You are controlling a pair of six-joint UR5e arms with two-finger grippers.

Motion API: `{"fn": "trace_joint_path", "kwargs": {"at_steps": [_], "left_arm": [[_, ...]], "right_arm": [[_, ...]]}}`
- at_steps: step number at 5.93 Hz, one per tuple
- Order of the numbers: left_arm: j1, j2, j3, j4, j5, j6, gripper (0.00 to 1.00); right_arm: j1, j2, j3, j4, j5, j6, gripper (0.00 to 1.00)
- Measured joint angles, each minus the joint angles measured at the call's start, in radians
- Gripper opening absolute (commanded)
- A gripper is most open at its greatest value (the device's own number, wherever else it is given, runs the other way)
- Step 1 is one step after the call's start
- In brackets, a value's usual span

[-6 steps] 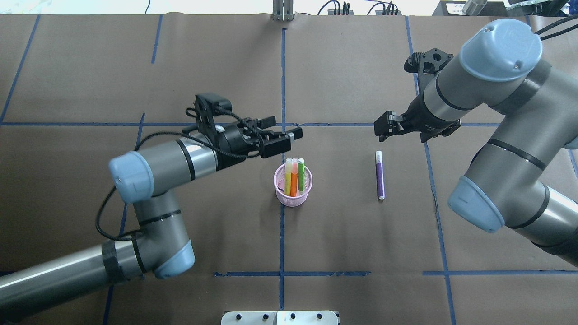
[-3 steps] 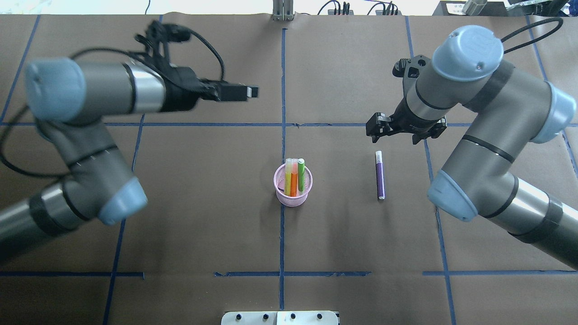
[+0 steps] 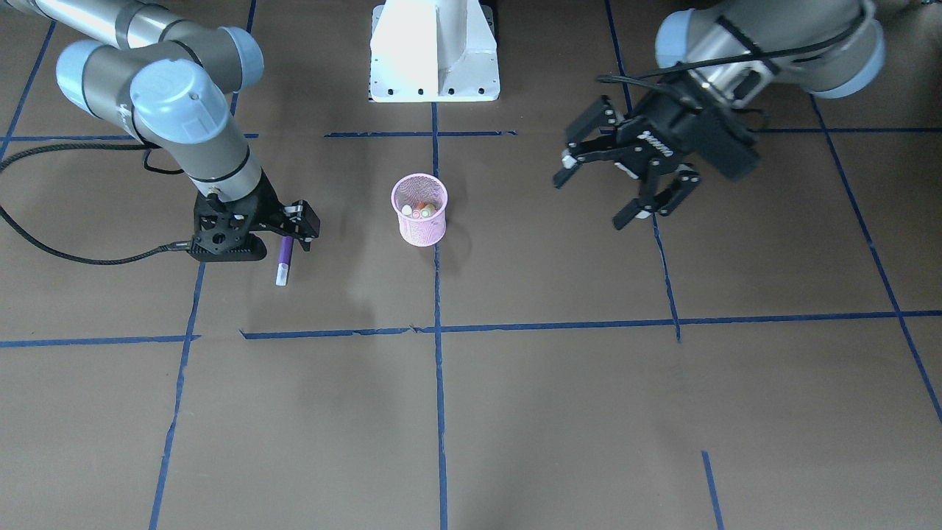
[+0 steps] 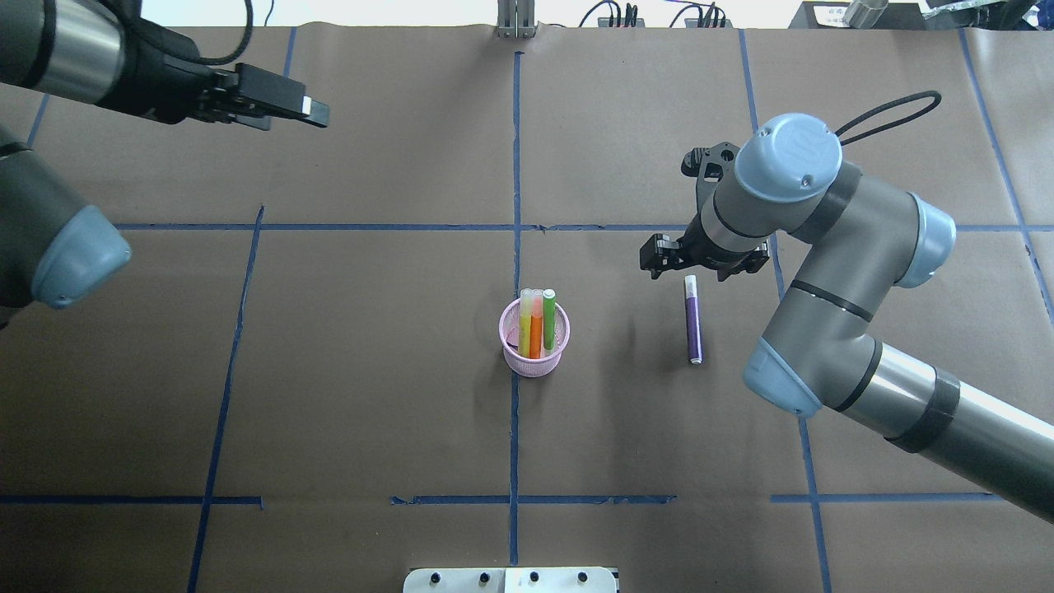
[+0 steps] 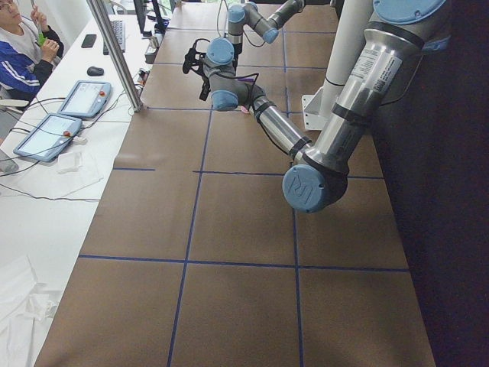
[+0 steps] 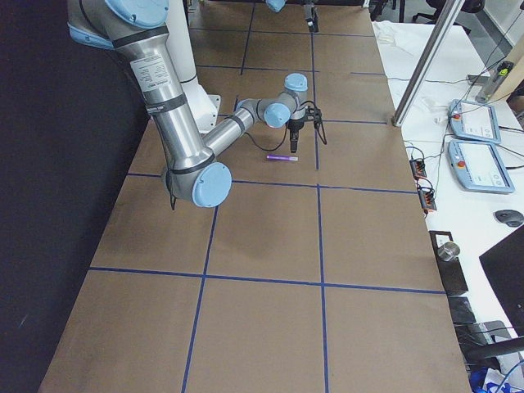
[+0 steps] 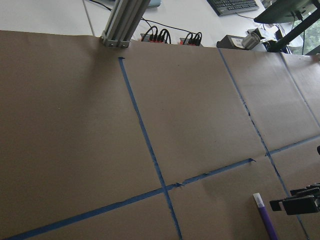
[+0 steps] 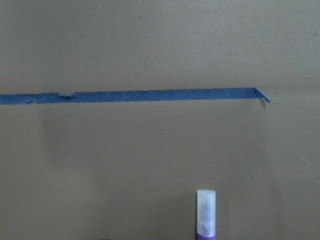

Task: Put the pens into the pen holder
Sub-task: 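Raise the left gripper away while the right gripper lowers over the purple marker, then close the right gripper on the purple marker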

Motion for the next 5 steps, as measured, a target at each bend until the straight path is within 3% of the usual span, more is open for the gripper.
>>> {"fn": "trace_joint_path", "kwargs": {"at_steps": [3,5], "left_arm": [[-0.031,0.114,0.003,0.007,-0.016,0.132,1.0],[-0.052,0.189,0.013,0.008,-0.016,0.245,1.0]], "right_arm": [[-0.018,-0.013,-0.059,0.02,-0.025,-0.003,0.99],[-0.019,-0.011,-0.074,0.02,-0.024,-0.006,0.85]]}}
